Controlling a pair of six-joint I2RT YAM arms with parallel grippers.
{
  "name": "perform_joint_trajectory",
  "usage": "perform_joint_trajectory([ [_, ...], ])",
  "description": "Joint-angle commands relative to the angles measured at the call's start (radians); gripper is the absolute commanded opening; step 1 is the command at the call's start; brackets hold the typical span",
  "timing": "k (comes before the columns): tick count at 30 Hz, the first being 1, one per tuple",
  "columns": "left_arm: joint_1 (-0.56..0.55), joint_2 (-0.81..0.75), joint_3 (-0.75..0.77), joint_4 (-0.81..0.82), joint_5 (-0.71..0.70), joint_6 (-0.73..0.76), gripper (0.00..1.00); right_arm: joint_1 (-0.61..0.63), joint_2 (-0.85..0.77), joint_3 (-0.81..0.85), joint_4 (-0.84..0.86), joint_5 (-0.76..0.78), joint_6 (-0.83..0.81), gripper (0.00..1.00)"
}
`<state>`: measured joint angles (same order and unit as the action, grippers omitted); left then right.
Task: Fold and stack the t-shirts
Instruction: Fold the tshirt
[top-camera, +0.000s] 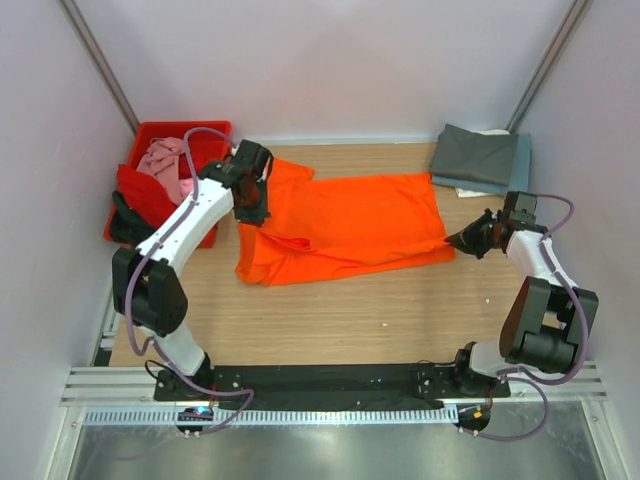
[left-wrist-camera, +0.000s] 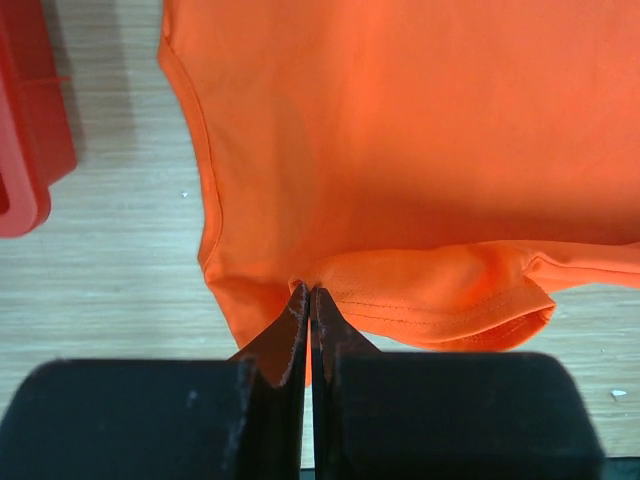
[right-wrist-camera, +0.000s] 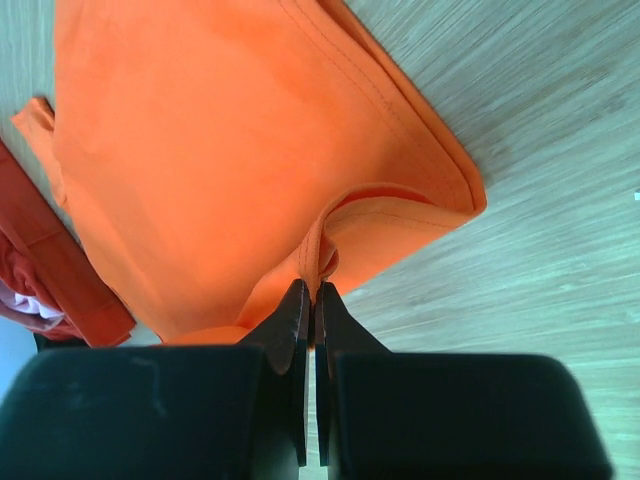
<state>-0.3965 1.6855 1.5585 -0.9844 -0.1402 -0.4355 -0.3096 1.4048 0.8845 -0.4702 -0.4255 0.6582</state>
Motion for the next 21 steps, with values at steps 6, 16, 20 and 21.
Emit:
perform_joint_trajectory([
  [6,0.024,0.143,0.172,-0.049,0.021,0.056,0.0,0.001,0.085,0.041,0.088,-0.002,0.03,0.01],
  [16,0.077,0.347,0.388,-0.152,0.008,0.096,0.0,0.01,0.236,0.128,0.137,0.002,0.055,0.01],
  [20,0.099,0.458,0.527,-0.194,0.008,0.112,0.01,0.017,0.312,0.165,0.159,-0.01,0.063,0.16],
  [21,0.102,0.483,0.561,-0.204,0.011,0.116,0.04,0.021,0.324,0.175,0.166,-0.018,0.064,0.36],
])
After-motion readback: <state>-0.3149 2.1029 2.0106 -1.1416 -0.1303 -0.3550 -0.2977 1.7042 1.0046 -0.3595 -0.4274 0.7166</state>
